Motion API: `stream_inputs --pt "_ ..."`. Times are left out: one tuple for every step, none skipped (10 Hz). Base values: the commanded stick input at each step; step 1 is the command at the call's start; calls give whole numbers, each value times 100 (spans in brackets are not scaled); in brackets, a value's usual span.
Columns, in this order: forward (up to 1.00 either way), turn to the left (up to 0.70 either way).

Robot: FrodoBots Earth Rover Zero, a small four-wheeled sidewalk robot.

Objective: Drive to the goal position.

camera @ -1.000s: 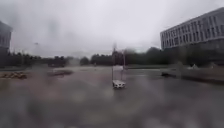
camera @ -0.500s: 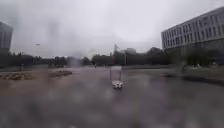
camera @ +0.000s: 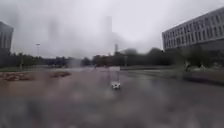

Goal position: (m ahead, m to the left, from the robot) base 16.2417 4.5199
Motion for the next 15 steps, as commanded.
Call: stream_inputs --pt "100 0" --pt "100 0" --pt "100 0" --pt "100 0" --pt "100 0" --pt "100 0" --pt "100 0" --pt "100 0" --pt "100 0" --pt "100 0" --pt "100 0" --pt "100 0" --pt "100 15" --pt "100 27" --pt "100 27"
